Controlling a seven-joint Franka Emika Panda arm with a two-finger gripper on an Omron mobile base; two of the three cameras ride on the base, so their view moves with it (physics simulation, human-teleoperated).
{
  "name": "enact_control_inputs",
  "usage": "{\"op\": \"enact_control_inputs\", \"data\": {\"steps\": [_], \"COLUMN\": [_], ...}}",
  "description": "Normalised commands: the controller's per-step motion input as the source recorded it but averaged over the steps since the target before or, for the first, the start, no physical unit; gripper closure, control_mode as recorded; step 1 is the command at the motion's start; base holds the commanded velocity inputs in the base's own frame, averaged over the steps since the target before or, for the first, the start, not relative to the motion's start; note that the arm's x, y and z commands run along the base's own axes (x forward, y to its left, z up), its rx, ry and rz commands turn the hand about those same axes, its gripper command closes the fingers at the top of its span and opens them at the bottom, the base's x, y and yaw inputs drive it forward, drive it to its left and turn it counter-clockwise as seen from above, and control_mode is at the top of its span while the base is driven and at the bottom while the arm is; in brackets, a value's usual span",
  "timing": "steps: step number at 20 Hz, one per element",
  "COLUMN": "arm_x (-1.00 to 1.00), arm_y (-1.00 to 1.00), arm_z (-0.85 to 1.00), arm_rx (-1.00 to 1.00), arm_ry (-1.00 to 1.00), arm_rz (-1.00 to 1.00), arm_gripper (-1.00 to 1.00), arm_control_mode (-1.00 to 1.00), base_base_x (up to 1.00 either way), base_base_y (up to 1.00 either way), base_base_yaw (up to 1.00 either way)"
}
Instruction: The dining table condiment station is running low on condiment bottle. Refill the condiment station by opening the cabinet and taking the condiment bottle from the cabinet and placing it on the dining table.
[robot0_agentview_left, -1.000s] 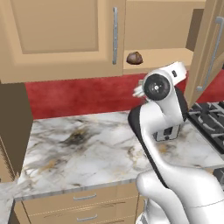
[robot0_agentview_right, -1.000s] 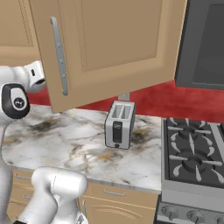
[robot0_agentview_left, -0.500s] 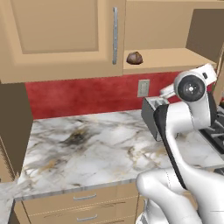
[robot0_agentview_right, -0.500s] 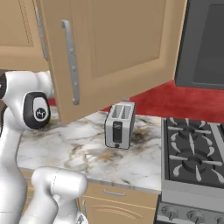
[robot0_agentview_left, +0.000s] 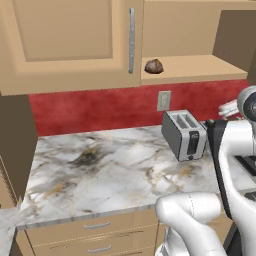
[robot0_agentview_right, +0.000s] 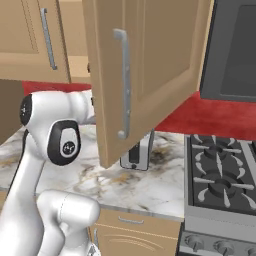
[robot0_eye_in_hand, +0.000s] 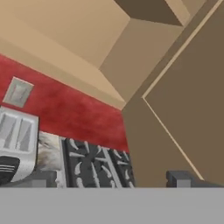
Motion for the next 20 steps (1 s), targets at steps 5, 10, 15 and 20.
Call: {"op": "enact_control_inputs", "data": {"steps": [5, 10, 15, 20], "arm_x": [-0.31, -0.18, 0.00, -0.03], "arm_y": [-0.80, -0.71, -0.21, 0.11], "arm_z": [0.00, 0.00, 0.00, 0.00], "arm_rx": [0.00, 0.00, 0.00, 0.00], "arm_ry": [0.00, 0.00, -0.02, -0.07], "arm_rz": [-0.12, -0.11, -0.02, 0.00], "arm_gripper": [-1.00, -1.00, -1.00, -1.00], "arm_control_mode": [-1.00, -1.00, -1.00, -1.00], "base_base_x": [0.00, 0.00, 0.00, 0.00], "base_base_y": [0.00, 0.00, 0.00, 0.00], "base_base_yaw": [0.00, 0.00, 0.00, 0.00]}}
